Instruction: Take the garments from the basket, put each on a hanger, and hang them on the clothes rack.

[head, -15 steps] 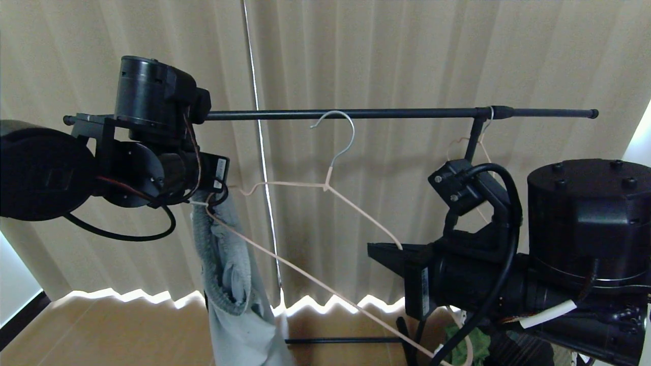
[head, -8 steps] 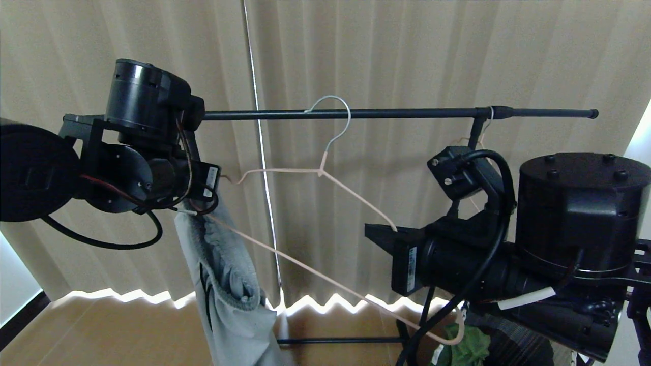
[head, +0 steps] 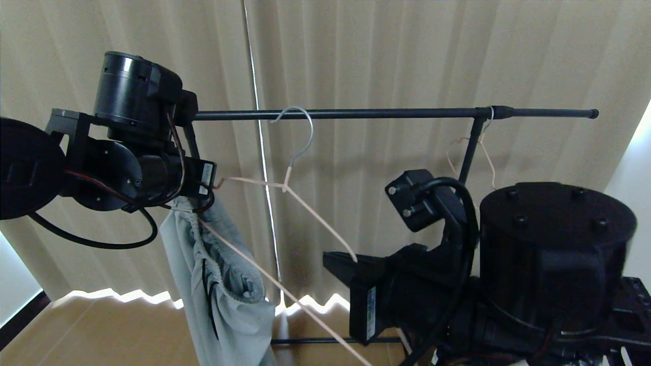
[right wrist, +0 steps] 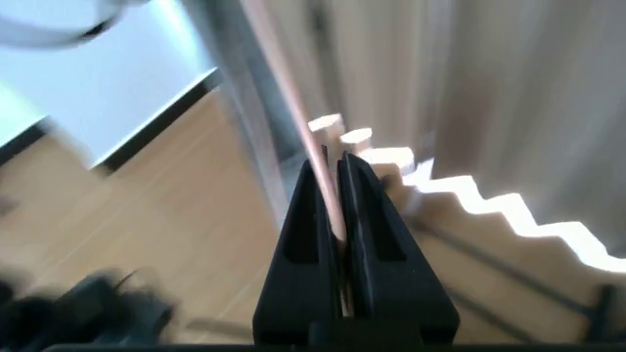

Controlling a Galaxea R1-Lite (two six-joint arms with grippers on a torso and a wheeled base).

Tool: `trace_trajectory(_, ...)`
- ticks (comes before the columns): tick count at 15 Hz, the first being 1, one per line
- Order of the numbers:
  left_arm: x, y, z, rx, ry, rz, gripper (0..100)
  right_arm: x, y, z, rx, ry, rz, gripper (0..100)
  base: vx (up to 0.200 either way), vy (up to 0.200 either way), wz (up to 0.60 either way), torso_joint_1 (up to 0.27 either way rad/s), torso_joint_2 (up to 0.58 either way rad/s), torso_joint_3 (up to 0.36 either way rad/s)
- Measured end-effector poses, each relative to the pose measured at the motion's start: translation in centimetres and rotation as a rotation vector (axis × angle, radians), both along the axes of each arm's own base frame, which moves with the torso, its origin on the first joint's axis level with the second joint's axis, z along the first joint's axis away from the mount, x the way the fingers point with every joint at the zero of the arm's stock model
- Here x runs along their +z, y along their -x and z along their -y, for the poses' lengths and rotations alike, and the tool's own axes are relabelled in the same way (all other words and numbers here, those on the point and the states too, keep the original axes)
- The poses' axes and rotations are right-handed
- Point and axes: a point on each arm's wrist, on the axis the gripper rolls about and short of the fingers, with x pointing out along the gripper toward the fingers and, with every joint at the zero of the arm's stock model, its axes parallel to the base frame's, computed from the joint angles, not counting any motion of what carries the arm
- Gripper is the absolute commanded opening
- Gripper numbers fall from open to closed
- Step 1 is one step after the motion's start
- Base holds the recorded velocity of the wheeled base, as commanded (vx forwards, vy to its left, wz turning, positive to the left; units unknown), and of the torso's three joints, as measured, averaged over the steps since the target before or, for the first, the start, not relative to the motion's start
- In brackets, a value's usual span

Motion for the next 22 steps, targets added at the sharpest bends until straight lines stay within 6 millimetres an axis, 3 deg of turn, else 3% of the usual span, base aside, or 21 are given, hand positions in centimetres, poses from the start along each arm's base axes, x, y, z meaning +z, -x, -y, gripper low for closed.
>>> trace_trajectory(7, 0.1, 0.2, 0.2, 0.006, 0.031, 0.010, 0, -2.0, -0.2, -1.7, -0.074, 0.046, -0.018, 0, 0.000, 0.000, 0.00, 0.000, 0.00, 0.000)
trace_trajectory(14, 1.9, 3.6, 1.9, -0.095, 0.125, 0.055, 0, -2.3, -3.2, -3.1, -0.123, 0.004, 0.000, 0, 0.000, 0.000, 0.00, 0.000, 0.00, 0.000)
trace_trajectory(17, 2.7, 5.3, 2.7, -0.293, 0.213, 0.032, 0, -2.3, -3.8, -3.0, -0.137, 0.005, 0.000, 0, 0.000, 0.000, 0.00, 0.000, 0.00, 0.000)
trace_trajectory(22, 2.3, 7.6, 2.5, -0.552, 0.234, 0.067, 0, -2.2, -5.1, -2.2, -0.180, 0.003, 0.004, 0, 0.000, 0.000, 0.00, 0.000, 0.00, 0.000)
